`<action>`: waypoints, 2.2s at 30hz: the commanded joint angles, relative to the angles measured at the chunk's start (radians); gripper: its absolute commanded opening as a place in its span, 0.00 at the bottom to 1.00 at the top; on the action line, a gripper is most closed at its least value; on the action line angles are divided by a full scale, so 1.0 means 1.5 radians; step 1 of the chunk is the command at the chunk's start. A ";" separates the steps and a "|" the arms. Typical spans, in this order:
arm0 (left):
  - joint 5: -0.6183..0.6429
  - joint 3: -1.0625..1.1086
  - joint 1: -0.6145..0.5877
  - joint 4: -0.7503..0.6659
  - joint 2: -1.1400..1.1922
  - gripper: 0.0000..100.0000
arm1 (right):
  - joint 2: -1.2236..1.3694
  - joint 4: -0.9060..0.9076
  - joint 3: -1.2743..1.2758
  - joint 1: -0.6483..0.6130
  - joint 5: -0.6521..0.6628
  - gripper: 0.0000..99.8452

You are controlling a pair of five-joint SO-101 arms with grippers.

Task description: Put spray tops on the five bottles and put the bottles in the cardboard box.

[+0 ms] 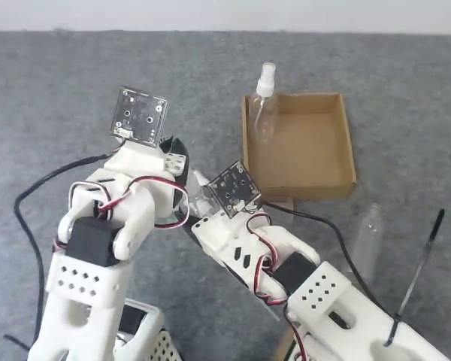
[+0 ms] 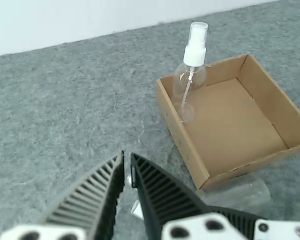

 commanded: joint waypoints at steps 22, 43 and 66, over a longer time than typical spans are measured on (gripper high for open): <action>-0.031 -0.029 0.006 0.024 -0.004 0.01 | -0.029 -0.006 -0.012 0.009 -0.009 0.01; -0.030 -0.236 -0.093 0.126 -0.007 0.01 | -0.168 0.037 -0.019 0.142 -0.008 0.01; -0.035 0.355 0.106 -0.110 -0.427 0.21 | 0.291 0.181 -0.512 0.174 -0.011 0.01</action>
